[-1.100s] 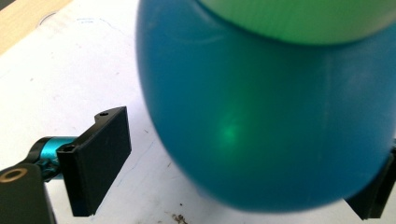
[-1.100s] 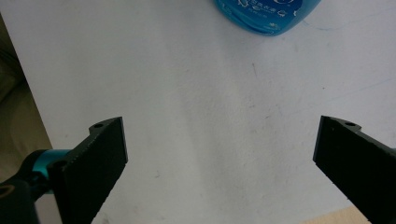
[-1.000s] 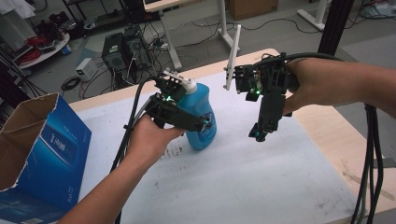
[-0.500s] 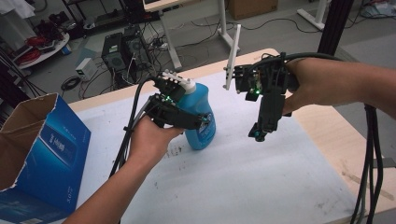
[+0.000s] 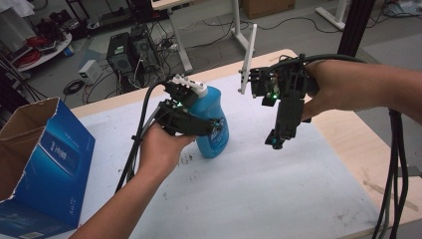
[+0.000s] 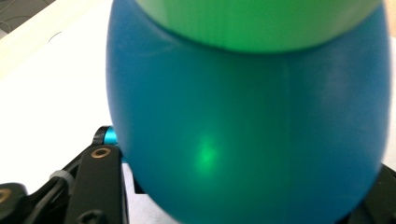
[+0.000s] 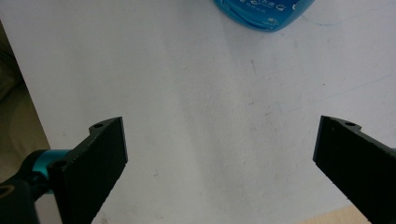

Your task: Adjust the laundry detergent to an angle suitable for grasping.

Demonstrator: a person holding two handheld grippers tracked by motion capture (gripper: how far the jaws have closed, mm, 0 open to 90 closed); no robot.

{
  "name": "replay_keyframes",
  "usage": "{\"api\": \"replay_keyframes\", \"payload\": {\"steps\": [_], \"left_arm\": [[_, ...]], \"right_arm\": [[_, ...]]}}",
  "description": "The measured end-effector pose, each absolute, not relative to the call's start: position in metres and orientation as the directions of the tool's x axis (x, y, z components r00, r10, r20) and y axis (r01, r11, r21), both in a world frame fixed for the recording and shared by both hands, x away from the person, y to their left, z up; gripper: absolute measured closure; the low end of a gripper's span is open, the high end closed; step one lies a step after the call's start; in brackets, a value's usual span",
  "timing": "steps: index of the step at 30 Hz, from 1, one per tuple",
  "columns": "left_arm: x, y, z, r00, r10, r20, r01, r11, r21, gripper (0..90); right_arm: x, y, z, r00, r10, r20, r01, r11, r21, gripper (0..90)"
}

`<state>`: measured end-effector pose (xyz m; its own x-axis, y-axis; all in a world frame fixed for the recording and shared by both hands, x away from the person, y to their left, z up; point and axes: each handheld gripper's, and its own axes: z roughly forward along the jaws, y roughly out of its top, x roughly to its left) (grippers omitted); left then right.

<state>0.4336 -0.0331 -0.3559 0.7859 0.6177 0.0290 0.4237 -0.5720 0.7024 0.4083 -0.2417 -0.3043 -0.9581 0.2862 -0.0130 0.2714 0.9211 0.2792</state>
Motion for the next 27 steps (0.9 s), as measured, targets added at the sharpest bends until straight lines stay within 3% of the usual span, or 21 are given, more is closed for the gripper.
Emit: {"api": "replay_keyframes", "payload": {"steps": [14, 27], "left_arm": [[0.435, -0.027, -0.353, 0.813, 0.582, 0.002, 0.412, -0.579, 0.704, 44.4], [0.430, -0.005, -0.325, 0.892, 0.452, 0.009, 0.314, -0.634, 0.707, 44.5]], "right_arm": [[0.410, -0.242, -0.305, -0.956, 0.292, -0.007, 0.279, 0.920, 0.275, 2.0], [0.409, -0.237, -0.303, -0.957, 0.291, -0.009, 0.277, 0.920, 0.276, 2.1]]}}
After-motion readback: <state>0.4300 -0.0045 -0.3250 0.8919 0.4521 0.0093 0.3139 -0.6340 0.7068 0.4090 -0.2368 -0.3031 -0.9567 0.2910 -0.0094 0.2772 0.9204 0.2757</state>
